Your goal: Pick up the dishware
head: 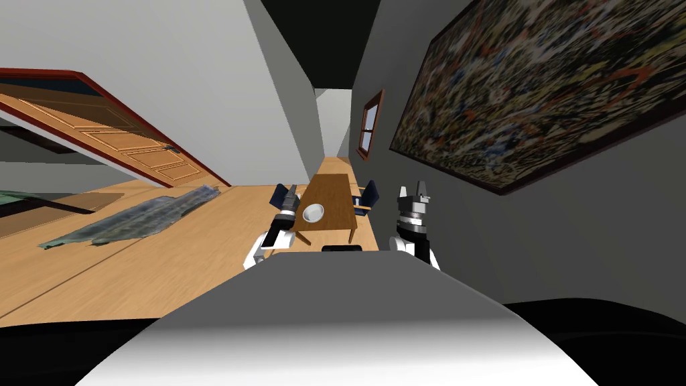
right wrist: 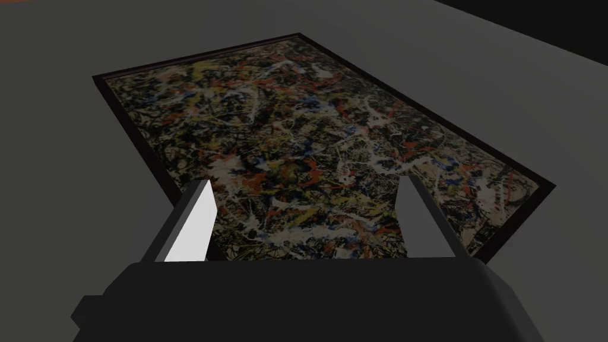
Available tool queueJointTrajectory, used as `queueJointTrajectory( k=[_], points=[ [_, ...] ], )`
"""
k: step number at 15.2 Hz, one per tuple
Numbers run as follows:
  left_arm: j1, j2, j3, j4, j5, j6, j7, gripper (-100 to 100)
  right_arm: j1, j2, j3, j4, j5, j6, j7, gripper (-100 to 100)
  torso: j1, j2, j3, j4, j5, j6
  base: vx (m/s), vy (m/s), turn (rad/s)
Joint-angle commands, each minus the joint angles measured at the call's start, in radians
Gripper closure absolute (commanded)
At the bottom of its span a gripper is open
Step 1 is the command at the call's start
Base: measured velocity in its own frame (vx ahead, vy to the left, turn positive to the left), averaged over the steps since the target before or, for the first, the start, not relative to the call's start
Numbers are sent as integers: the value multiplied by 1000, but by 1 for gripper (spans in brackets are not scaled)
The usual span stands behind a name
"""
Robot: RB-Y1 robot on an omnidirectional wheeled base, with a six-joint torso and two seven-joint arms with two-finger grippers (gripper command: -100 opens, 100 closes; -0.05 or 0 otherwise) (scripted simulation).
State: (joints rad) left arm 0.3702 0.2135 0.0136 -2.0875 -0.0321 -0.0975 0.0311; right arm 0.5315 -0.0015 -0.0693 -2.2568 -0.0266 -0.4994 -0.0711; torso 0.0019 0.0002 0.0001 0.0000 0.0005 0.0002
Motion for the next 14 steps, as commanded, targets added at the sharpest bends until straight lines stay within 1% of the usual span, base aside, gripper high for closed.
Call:
queueJointTrajectory(
  k=[1, 2, 3, 4, 5, 6, 7, 8, 9, 10, 11, 12, 13, 14],
  points=[
    [-8, 7, -2, 25, 5, 39, -3, -100, 0, 0, 0, 0, 0, 0, 0, 0, 0, 0, 0, 0, 0, 0, -8, 21, -23],
    [-23, 15, -3, 52, 11, 70, -7, -100, 0, 0, 0, 0, 0, 0, 0, 0, 0, 0, 0, 0, 0, 0, -11, 21, -21],
    [-23, 15, -3, 52, 11, 83, -7, -100, 0, 0, 0, 0, 0, 0, 0, 0, 0, 0, 0, 0, 0, 0, -11, 20, -22],
    [-38, 23, -5, 79, 18, 112, -11, -100, 0, 0, 0, 0, 0, 0, 0, 0, 0, 0, 0, 0, 0, 0, -12, 21, -30],
    [-38, 23, -5, 79, 18, 127, -11, -100, 0, 0, 0, 0, 0, 0, 0, 0, 0, 0, 0, 0, 0, 0, -9, 20, -29],
    [-54, 30, -7, 107, 25, 151, -15, -100, 0, 0, 0, 0, 0, 0, 0, 0, 0, 0, 0, 0, 0, 0, -6, 21, -37],
    [-54, 30, -7, 107, 25, 173, -15, -100, 0, 0, 0, 0, 0, 0, 0, 0, 0, 0, 0, 0, 0, 0, -5, 23, -25],
    [-70, 36, -8, 136, 33, 197, -19, -100, 0, 0, 0, 0, 0, 0, 0, 0, 0, 0, 0, 0, 0, 0, -10, 24, -29],
    [-70, 36, -8, 136, 33, 217, -19, -100, 0, 0, 0, 0, 0, 0, 0, 0, 0, 0, 0, 0, 0, 0, -9, 24, -26],
    [-70, 36, -8, 136, 33, 220, -19, -100, 0, 0, 0, 0, 0, 0, 0, 0, 0, 0, 0, 0, 0, 0, -5, 17, -8],
    [-86, 42, -10, 165, 40, 250, -23, -100, 0, 0, 0, 0, 0, 0, 0, 0, 0, 0, 0, 0, 0, 0, -5, 17, -24],
    [-86, 42, -10, 165, 40, 268, -23, -100, 0, 0, 0, 0, 0, 0, 0, 0, 0, 0, 0, 0, 0, 0, -5, 18, -27],
    [-86, 42, -10, 165, 40, 268, -23, -100, 0, 0, 0, 0, 0, 0, 0, 0, 0, 0, 0, 0, 0, 0, -4, 13, -11],
    [-103, 47, -12, 195, 48, 303, -27, -100, 0, 0, 0, 0, 0, 0, 0, 0, -1, 0, 0, 0, 0, 0, -5, 15, -24]
  ],
)
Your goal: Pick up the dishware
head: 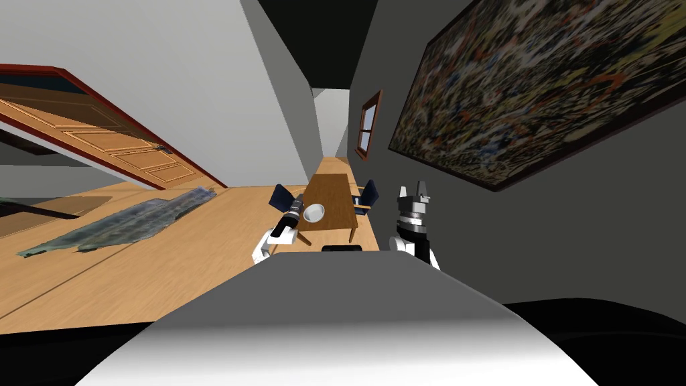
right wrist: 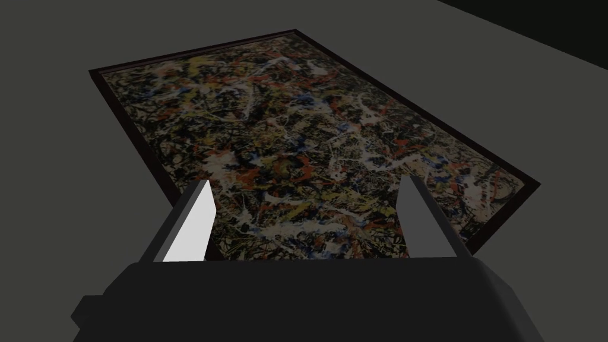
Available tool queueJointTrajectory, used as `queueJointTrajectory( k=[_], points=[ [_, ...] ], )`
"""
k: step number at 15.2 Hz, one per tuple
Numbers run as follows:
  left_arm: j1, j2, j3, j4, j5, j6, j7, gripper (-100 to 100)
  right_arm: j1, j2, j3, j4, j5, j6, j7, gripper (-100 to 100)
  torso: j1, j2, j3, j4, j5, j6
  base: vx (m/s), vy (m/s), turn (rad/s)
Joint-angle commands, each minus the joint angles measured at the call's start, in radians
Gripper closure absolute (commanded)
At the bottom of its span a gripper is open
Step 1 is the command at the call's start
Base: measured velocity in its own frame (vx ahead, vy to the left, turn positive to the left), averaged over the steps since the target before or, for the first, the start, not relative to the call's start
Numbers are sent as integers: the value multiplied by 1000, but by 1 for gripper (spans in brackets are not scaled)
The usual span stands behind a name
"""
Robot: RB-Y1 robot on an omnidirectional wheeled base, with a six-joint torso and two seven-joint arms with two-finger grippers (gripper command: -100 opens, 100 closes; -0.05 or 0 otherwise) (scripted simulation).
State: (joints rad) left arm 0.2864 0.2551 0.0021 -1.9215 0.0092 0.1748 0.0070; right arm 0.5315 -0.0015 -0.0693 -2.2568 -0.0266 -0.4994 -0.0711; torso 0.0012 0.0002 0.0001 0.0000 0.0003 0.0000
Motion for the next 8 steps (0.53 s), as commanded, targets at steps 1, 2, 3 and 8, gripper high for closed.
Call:
queueJointTrajectory(
  k=[1, 2, 3, 8],
  points=[
    [-19, 5, 0, 29, 6, 44, -3, -100, 0, 0, 0, 0, 0, 0, 0, 0, 0, 0, 0, 0, 0, 0, -7, 17, -23],
    [-36, 10, -2, 59, 14, 70, -7, -100, 0, 0, 0, 0, 0, 0, 0, 0, 0, 0, 0, 0, 0, 0, -7, 20, -32],
    [-36, 10, -2, 59, 14, 89, -7, -100, 0, 0, 0, 0, 0, 0, 0, 0, 0, 0, 0, 0, 0, 0, -8, 19, -35],
    [-69, 17, -6, 118, 30, 187, -15, -100, 0, 0, 0, 0, 0, 0, 0, 0, 1, 0, 0, 0, 0, 0, -5, 19, -29]
  ],
)
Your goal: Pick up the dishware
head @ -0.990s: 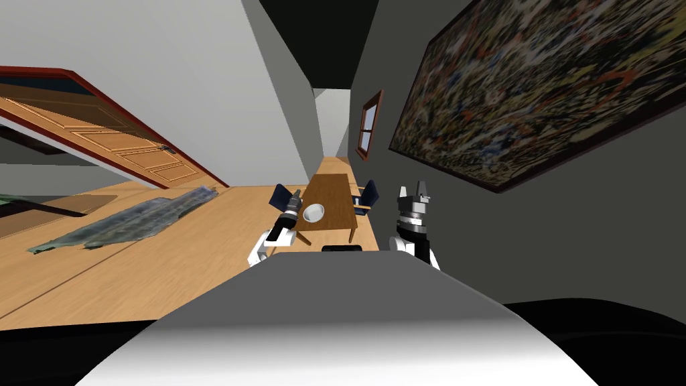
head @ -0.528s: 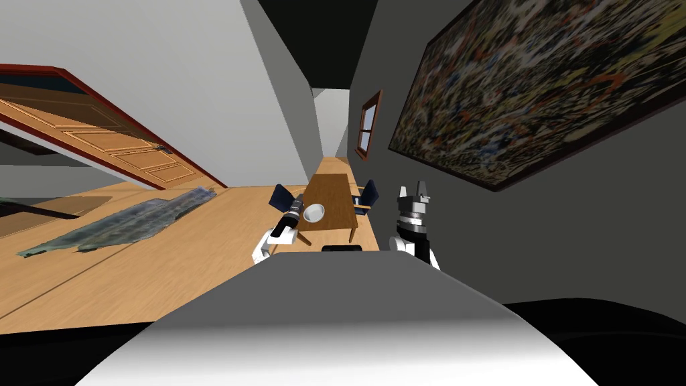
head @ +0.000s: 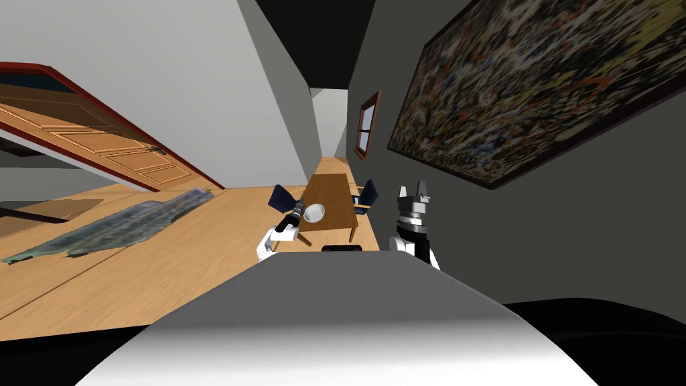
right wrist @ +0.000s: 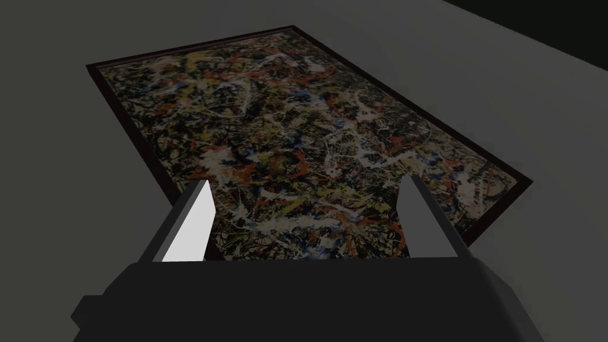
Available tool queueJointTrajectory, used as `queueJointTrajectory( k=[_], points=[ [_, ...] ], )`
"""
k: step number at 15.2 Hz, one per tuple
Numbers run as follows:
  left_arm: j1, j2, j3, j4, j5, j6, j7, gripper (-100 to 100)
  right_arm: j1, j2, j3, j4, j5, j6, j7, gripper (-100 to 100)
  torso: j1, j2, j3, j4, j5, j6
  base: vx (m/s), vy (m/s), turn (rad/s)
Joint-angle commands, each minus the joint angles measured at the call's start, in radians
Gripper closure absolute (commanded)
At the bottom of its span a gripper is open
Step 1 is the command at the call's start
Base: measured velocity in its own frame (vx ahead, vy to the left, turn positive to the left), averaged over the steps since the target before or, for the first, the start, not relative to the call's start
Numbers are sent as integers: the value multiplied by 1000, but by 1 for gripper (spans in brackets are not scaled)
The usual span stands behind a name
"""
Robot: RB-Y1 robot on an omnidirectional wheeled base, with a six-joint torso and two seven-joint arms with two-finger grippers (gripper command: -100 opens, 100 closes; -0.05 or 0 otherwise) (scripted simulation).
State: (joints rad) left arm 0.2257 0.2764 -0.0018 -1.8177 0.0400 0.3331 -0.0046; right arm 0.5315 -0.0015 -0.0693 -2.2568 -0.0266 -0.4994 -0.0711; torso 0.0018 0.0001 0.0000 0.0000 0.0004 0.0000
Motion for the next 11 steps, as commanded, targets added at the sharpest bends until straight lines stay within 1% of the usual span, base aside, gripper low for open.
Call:
queueJointTrajectory(
  k=[1, 2, 3, 4, 5, 6, 7, 8, 9, 10, 11],
  points=[
    [-9, -4, -2, 14, -1, 32, -4, -100, 0, 0, 0, 0, 0, 0, 0, 0, 0, 0, 0, 0, 0, 0, -4, 14, -5],
    [-26, -1, -4, 44, 7, 63, -8, -100, 0, 0, 0, 0, 0, 0, 0, 0, 0, 0, 0, 0, 0, 0, -5, 15, -19],
    [-26, -1, -4, 44, 7, 78, -8, -100, 0, 0, 0, 0, 0, 0, 0, 0, 0, 0, 0, 0, 0, 0, -5, 17, -30],
    [-26, -1, -4, 44, 7, 81, -8, -100, 0, 0, 0, 0, 0, 0, 0, 0, 0, 0, 0, 0, 0, 0, -4, 13, -13],
    [-43, 1, -6, 74, 15, 117, -12, -100, 0, 0, 0, 0, 0, 0, 0, 0, -1, 0, 0, 0, 0, 0, -4, 15, -25],
    [-43, 1, -6, 74, 15, 129, -12, -100, 0, 0, 0, 0, 0, 0, 0, 0, -1, 0, 0, 0, 0, 0, -3, 17, -32],
    [-43, 1, -6, 74, 15, 129, -12, -100, 0, 0, 0, 0, 0, 0, 0, 0, 0, 0, 0, 0, 0, 0, -1, 13, -13],
    [-59, 3, -7, 103, 22, 162, -16, -100, 0, 0, 0, 0, 0, 0, 0, 0, -1, 0, 0, 0, 0, 0, 0, 12, -24],
    [-59, 3, -7, 103, 22, 177, -16, -100, 0, 0, 0, 0, 0, 0, 0, 0, -1, 0, 0, 0, 0, 0, -1, 13, -29],
    [-59, 3, -7, 103, 22, 177, -16, -100, 0, 0, 0, 0, 0, 0, 0, 0, -1, 0, 0, 0, 0, 0, -2, 11, -13],
    [-76, 4, -9, 131, 30, 213, -20, -100, 0, 0, 0, 0, 0, 0, 0, 0, -1, 0, 0, 0, 0, 0, -3, 13, -28]
  ],
)
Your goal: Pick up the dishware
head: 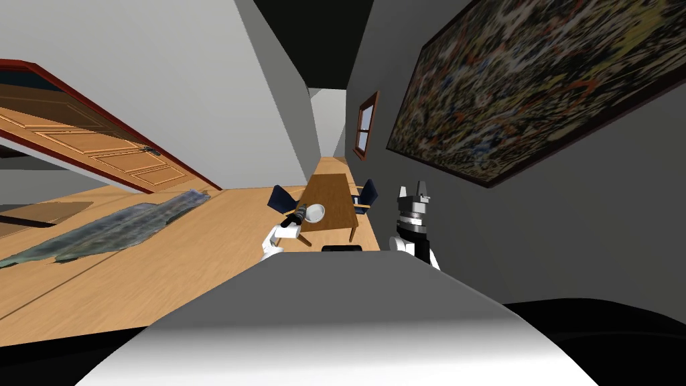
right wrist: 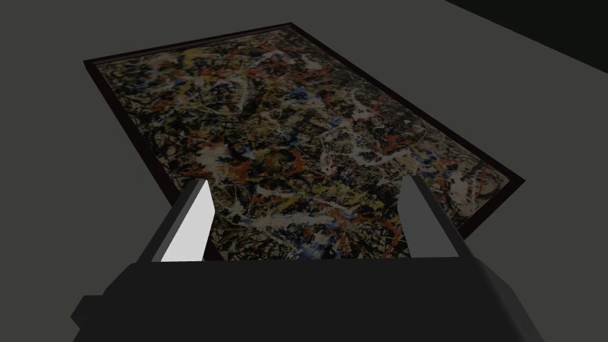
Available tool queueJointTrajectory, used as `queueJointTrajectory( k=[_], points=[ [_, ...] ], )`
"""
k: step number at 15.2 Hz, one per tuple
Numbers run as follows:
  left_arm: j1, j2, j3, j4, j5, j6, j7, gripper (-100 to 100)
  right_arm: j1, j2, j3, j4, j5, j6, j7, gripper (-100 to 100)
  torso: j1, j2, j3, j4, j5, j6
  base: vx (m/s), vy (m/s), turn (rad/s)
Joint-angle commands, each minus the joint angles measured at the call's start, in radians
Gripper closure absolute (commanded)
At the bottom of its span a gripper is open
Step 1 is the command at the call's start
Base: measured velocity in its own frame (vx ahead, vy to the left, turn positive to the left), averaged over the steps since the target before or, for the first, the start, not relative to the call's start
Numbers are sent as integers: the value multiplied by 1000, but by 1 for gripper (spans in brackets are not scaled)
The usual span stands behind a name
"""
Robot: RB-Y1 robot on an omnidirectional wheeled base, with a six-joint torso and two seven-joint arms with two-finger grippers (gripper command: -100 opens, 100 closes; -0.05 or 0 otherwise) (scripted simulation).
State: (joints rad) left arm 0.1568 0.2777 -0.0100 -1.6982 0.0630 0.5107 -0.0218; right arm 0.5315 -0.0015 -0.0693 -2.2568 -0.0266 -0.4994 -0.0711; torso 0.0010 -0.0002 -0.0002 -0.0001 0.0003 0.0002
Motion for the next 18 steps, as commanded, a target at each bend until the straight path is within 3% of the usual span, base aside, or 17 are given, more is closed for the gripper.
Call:
queueJointTrajectory(
  k=[1, 2, 5, 7, 10, 12, 18],
  points=[
    [-7, 3, -1, 12, 7, 46, -3, -100, 0, 0, 0, 0, 0, 0, 0, 0, 0, 0, 0, 0, 0, 0, -2, 15, -33],
    [-7, 3, -1, 12, 7, 46, -3, -100, 0, 0, 0, 0, 0, 0, 0, 0, 0, 0, 0, 0, 0, 0, -1, 12, -12],
    [-39, 5, -5, 67, 22, 119, -11, -100, 0, 0, 0, 0, 0, 0, 0, 0, 0, 0, 0, 0, 0, 0, 0, 15, -33],
    [-39, 5, -5, 67, 22, 136, -11, -100, 0, 0, 0, 0, 0, 0, 0, 0, 0, 0, 0, 0, 0, 0, 2, 16, -22],
    [-70, 5, -9, 118, 37, 213, -19, -100, 0, 0, 0, 0, 0, 0, 0, 0, 0, 0, 0, 0, 0, 0, 3, 14, -31],
    [-70, 5, -9, 118, 37, 221, -19, -100, 0, 0, 0, 0, 0, 0, 0, 0, 0, 0, 0, 0, 0, 0, 4, 12, -22],
    [-112, 3, -15, 187, 56, 334, -29, -100, 0, 0, 0, 0, 0, 0, 0, 0, 0, -1, 0, 0, 0, 0, 9, 12, -33]
  ],
)
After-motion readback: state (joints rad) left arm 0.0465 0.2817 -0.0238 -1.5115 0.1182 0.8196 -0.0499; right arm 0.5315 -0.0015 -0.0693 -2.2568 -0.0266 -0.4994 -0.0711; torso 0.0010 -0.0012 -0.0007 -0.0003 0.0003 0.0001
